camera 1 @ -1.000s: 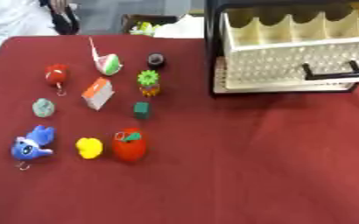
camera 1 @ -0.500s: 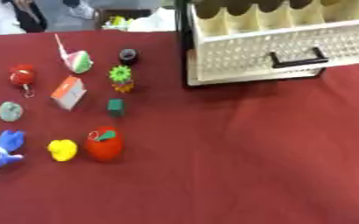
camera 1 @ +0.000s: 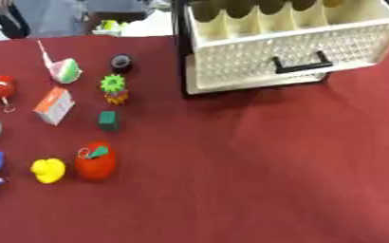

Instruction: Pick up objects from table and place into drawer.

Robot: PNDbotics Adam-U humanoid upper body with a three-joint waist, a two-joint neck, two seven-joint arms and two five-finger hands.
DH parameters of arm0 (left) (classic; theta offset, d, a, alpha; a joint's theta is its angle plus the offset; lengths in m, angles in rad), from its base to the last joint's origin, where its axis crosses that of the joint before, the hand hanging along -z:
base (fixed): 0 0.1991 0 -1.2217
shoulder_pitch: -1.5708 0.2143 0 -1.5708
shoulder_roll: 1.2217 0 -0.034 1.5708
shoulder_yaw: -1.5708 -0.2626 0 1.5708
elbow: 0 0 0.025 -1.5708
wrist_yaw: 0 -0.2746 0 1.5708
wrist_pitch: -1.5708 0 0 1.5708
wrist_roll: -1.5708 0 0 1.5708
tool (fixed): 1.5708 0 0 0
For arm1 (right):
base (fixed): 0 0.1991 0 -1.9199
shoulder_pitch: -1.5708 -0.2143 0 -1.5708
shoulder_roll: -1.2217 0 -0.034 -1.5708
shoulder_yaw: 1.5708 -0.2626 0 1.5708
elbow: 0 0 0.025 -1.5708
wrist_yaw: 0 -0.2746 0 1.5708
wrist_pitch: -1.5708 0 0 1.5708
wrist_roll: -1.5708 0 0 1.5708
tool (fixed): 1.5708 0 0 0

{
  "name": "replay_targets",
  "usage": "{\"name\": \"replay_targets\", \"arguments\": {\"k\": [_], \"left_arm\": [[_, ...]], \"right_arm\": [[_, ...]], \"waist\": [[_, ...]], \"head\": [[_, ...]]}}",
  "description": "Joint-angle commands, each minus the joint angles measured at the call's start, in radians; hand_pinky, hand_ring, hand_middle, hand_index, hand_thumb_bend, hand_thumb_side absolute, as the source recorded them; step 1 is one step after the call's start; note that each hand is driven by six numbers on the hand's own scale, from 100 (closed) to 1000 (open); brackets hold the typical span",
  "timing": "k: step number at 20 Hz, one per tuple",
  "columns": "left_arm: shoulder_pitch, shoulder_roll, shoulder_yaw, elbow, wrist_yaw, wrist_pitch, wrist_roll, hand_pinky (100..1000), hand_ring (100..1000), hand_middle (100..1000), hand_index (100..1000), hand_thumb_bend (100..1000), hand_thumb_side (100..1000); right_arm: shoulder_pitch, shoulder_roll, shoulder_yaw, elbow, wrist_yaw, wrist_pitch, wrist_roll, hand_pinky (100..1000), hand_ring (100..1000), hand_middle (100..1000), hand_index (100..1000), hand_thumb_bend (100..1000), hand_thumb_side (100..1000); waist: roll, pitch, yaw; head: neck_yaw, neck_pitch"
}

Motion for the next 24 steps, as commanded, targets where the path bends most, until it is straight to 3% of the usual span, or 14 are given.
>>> {"name": "replay_targets", "arguments": {"k": [1, 7, 12, 18, 24], "left_arm": [[-0.004, 0.067, -0.004, -0.015, -0.053, -0.001, -0.113, 860, 871, 850, 1000, 100, 950], [-0.002, 0.090, -0.017, -0.015, -0.112, 0.019, -0.243, 913, 903, 873, 1000, 160, 992], [0.007, 0.117, -0.044, 0.001, -0.123, 0.061, -0.323, 925, 900, 859, 968, 336, 1000], [-0.006, 0.164, -0.094, 0.054, -0.139, 0.073, -0.422, 935, 904, 869, 1000, 406, 1000], [-0.066, 0.178, -0.145, 0.101, -0.133, 0.055, -0.469, 958, 930, 914, 1000, 415, 1000]], "right_arm": [[-0.009, -0.012, -0.013, -0.005, -0.003, 0.002, -0.005, 551, 623, 600, 765, 100, 528], [-0.008, -0.010, -0.013, -0.005, -0.004, 0.008, -0.005, 540, 617, 598, 764, 100, 520], [-0.006, -0.007, -0.013, -0.005, -0.005, 0.012, -0.007, 536, 614, 597, 763, 100, 515], [-0.003, -0.005, -0.012, -0.005, -0.006, 0.015, -0.008, 534, 611, 596, 762, 100, 509], [-0.005, -0.001, -0.010, -0.005, -0.009, 0.015, -0.007, 532, 609, 596, 759, 100, 503]], "waist": [[-0.001, -0.026, 0.002], [-0.001, -0.034, 0.005], [-0.003, -0.038, 0.005], [-0.004, -0.042, 0.006], [-0.005, -0.043, 0.005]], "head": [[0.015, 0.013], [0.060, 0.024], [0.075, 0.010], [0.071, 0.008], [0.069, 0.002]]}}
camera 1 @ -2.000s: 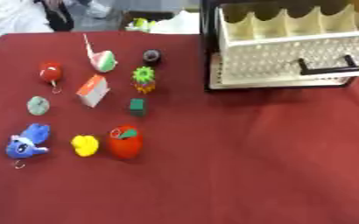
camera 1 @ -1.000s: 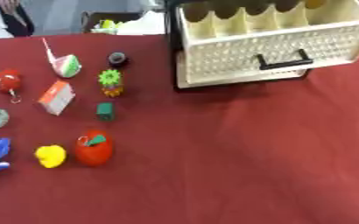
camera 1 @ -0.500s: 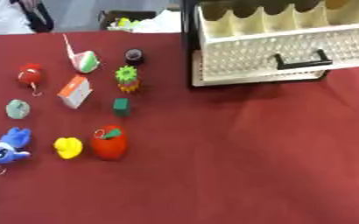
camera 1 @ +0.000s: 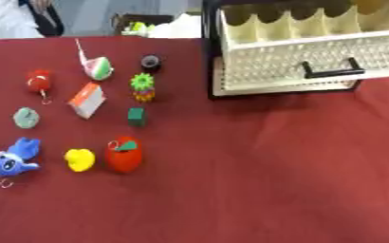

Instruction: Pick up objects from table and place into drawer.

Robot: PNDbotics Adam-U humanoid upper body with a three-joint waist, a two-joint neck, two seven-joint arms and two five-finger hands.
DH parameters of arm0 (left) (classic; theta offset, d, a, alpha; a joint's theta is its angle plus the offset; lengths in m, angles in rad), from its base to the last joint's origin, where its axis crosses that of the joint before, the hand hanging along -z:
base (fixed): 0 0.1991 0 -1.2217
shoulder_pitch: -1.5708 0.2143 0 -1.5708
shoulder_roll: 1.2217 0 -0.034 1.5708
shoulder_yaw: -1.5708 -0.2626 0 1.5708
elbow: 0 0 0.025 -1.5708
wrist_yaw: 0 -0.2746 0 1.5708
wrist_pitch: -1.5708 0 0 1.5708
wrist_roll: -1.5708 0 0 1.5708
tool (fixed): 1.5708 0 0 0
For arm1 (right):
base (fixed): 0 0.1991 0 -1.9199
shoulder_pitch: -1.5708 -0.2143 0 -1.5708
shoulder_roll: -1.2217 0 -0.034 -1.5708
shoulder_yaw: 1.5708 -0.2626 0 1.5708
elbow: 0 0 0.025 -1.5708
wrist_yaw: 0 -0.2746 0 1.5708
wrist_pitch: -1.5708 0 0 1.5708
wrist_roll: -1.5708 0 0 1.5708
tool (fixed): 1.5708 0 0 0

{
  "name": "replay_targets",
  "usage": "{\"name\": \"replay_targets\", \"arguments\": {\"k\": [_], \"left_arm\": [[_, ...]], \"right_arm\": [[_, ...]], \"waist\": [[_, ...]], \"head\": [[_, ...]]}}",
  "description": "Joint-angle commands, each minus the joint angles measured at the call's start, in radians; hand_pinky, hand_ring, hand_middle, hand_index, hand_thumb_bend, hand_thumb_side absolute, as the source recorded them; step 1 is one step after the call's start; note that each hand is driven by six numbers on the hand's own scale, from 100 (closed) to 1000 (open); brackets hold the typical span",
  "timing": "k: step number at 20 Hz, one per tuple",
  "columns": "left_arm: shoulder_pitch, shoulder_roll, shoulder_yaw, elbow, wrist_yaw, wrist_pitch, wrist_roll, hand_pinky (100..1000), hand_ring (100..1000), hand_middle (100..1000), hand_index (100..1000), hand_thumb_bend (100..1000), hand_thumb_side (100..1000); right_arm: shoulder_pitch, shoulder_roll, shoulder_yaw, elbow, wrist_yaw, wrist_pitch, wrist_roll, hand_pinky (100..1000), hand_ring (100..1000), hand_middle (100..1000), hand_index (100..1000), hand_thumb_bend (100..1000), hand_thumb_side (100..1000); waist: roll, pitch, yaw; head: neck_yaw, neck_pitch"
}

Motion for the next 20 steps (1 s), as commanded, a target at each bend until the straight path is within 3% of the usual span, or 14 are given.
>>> {"name": "replay_targets", "arguments": {"k": [1, 10, 15, 17, 18, 20], "left_arm": [[-0.041, 0.044, -0.019, 0.024, 0.003, -0.008, -0.021, 961, 933, 918, 1000, 416, 1000], [-0.130, 0.022, -0.123, 0.095, 0.064, -0.050, -0.065, 944, 929, 924, 1000, 404, 967], [-0.125, 0.027, -0.158, 0.105, 0.087, -0.074, -0.107, 938, 929, 929, 1000, 431, 906], [-0.115, 0.033, -0.165, 0.103, 0.097, -0.087, -0.129, 933, 927, 928, 1000, 493, 811], [-0.110, 0.036, -0.167, 0.102, 0.101, -0.093, -0.140, 931, 925, 925, 1000, 460, 846], [-0.096, 0.041, -0.172, 0.100, 0.110, -0.103, -0.165, 931, 926, 928, 1000, 486, 838]], "right_arm": [[-0.013, -0.016, -0.009, -0.005, -0.008, 0.004, -0.001, 532, 609, 596, 759, 100, 504], [-0.018, -0.009, -0.004, -0.005, -0.009, 0.005, 0.006, 531, 608, 597, 757, 100, 503], [-0.020, -0.005, -0.003, -0.005, -0.010, 0.006, 0.008, 530, 608, 597, 755, 100, 501], [-0.021, -0.004, -0.002, -0.005, -0.011, 0.006, 0.008, 530, 608, 597, 755, 100, 500], [-0.021, -0.004, -0.002, -0.005, -0.011, 0.006, 0.009, 530, 608, 597, 755, 100, 500], [-0.021, -0.003, -0.001, -0.005, -0.012, 0.006, 0.010, 530, 608, 597, 754, 100, 498]], "waist": [[-0.001, -0.021, 0.000], [0.000, -0.016, -0.003], [0.001, -0.014, -0.003], [0.002, -0.014, -0.001], [0.002, -0.014, -0.001], [0.001, -0.014, 0.000]], "head": [[0.001, -0.013], [0.009, -0.028], [0.012, -0.036], [0.013, -0.039], [0.013, -0.039], [0.014, -0.040]]}}
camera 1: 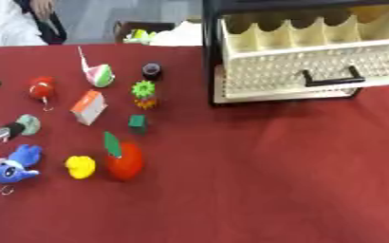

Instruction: Pick up objects from table and place into drawer.

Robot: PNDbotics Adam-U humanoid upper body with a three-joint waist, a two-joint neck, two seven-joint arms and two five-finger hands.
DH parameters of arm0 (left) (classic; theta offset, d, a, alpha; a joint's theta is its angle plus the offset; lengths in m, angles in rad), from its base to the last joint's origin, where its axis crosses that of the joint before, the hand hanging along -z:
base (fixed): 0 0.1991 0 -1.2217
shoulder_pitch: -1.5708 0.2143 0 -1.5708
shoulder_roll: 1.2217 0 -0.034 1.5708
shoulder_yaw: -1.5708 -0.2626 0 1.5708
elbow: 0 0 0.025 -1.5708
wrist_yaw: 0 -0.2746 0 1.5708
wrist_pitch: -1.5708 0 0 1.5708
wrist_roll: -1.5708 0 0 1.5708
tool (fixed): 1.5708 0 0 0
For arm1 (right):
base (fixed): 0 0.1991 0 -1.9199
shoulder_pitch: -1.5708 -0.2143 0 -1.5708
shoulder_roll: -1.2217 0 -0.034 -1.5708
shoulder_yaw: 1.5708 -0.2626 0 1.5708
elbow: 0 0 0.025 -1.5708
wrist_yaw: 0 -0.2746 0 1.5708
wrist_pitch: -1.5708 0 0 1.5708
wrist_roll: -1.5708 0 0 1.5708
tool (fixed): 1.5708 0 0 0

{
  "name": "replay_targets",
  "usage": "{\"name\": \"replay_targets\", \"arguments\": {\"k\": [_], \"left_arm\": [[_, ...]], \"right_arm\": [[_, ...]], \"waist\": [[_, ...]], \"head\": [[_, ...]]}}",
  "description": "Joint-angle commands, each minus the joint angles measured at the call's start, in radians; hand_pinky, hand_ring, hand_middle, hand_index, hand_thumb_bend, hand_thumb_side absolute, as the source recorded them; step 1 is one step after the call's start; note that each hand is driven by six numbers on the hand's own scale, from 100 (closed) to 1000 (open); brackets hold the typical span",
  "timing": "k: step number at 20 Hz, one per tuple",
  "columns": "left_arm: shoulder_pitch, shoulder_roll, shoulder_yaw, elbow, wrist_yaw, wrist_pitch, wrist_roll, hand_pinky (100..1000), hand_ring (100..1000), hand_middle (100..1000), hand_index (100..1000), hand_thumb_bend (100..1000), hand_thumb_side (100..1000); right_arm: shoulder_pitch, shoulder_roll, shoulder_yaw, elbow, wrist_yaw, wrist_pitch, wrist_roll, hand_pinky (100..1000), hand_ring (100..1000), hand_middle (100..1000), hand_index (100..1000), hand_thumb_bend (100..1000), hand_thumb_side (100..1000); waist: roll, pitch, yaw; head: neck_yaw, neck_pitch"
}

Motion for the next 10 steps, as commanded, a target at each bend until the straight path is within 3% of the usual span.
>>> {"name": "replay_targets", "arguments": {"k": [1, 6, 10], "left_arm": [[0.006, 0.046, 0.002, -0.008, 0.014, -0.016, -0.035, 932, 927, 930, 1000, 498, 842], [0.031, 0.053, -0.010, -0.013, 0.010, -0.032, -0.062, 901, 915, 910, 1000, 532, 851], [0.038, 0.049, -0.024, 0.004, -0.004, 0.003, -0.044, 816, 839, 855, 1000, 535, 912]], "right_arm": [[-0.016, -0.014, -0.004, -0.005, -0.006, 0.000, 0.003, 530, 608, 597, 754, 100, 498], [-0.017, -0.012, -0.003, -0.005, -0.007, -0.001, 0.005, 530, 608, 597, 753, 100, 498], [-0.017, -0.008, -0.002, -0.005, -0.006, -0.001, 0.008, 531, 608, 597, 749, 100, 496]], "waist": [[-0.001, -0.015, 0.002], [-0.003, -0.015, 0.002], [-0.006, -0.013, 0.001]], "head": [[0.004, -0.013], [0.004, -0.014], [0.007, -0.015]]}}
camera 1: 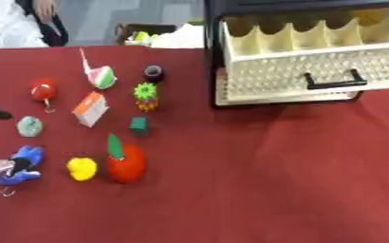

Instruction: Pick up objects from table and place into drawer.

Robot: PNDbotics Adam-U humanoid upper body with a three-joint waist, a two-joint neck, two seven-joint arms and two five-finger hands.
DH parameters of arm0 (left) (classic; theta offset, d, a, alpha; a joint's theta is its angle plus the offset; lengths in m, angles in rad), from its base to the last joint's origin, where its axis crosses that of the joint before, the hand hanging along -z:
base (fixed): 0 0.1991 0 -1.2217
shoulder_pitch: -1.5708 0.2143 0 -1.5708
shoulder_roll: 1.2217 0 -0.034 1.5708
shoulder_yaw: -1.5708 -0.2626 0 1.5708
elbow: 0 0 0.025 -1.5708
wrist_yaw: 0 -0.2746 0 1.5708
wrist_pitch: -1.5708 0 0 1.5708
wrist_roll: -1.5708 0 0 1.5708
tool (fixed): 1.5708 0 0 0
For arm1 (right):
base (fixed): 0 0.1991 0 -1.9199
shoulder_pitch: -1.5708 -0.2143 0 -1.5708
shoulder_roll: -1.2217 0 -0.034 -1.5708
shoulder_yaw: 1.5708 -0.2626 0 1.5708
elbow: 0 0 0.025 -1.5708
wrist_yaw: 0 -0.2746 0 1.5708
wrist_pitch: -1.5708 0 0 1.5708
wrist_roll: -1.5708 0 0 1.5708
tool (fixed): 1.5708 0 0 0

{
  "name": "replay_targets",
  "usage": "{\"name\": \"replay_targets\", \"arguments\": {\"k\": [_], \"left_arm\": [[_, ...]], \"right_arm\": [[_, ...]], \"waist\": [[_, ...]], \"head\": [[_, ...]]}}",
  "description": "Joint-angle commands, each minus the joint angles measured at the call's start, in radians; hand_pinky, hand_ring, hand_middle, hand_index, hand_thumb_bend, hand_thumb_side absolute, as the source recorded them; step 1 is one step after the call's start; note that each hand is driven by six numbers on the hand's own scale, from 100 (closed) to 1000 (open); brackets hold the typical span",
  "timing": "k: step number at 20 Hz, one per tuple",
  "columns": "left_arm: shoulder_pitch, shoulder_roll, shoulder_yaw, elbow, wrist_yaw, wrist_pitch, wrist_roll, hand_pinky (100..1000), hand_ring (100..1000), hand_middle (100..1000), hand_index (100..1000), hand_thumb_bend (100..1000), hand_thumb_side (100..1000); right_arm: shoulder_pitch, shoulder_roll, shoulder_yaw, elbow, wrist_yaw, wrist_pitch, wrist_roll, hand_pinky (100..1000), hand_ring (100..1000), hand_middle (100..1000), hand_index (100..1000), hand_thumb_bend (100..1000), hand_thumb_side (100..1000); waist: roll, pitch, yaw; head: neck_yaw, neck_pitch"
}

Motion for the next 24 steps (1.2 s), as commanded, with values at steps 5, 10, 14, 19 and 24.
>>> {"name": "replay_targets", "arguments": {"k": [5, 10, 14, 19, 24], "left_arm": [[-0.022, 0.023, -0.036, 0.024, 0.008, 0.089, 0.046, 759, 800, 815, 1000, 536, 924], [-0.058, -0.008, -0.080, 0.072, -0.003, 0.126, 0.058, 725, 780, 798, 990, 520, 919], [-0.082, -0.035, -0.107, 0.111, 0.003, 0.150, 0.066, 724, 781, 798, 984, 524, 913], [-0.097, -0.054, -0.125, 0.141, -0.008, 0.146, 0.061, 721, 778, 794, 970, 521, 898], [-0.100, -0.064, -0.136, 0.173, -0.032, 0.147, 0.054, 723, 780, 797, 964, 514, 895]], "right_arm": [[-0.015, -0.012, -0.005, -0.005, -0.005, 0.001, 0.008, 531, 610, 597, 747, 100, 498], [-0.013, -0.010, -0.005, -0.005, -0.005, 0.000, 0.010, 533, 611, 597, 746, 100, 498], [-0.012, -0.010, -0.007, -0.005, -0.006, -0.003, 0.008, 534, 611, 597, 745, 100, 493], [-0.011, -0.008, -0.009, -0.005, -0.009, -0.006, 0.006, 534, 610, 597, 743, 100, 493], [-0.012, -0.008, -0.010, -0.005, -0.011, -0.007, 0.006, 536, 610, 596, 741, 100, 493]], "waist": [[-0.002, -0.013, -0.003], [-0.001, -0.011, -0.009], [-0.001, -0.009, -0.014], [0.001, -0.006, -0.018], [0.000, -0.004, -0.022]], "head": [[0.009, -0.010], [0.017, -0.010], [0.029, -0.010], [0.072, -0.014], [0.078, -0.017]]}}
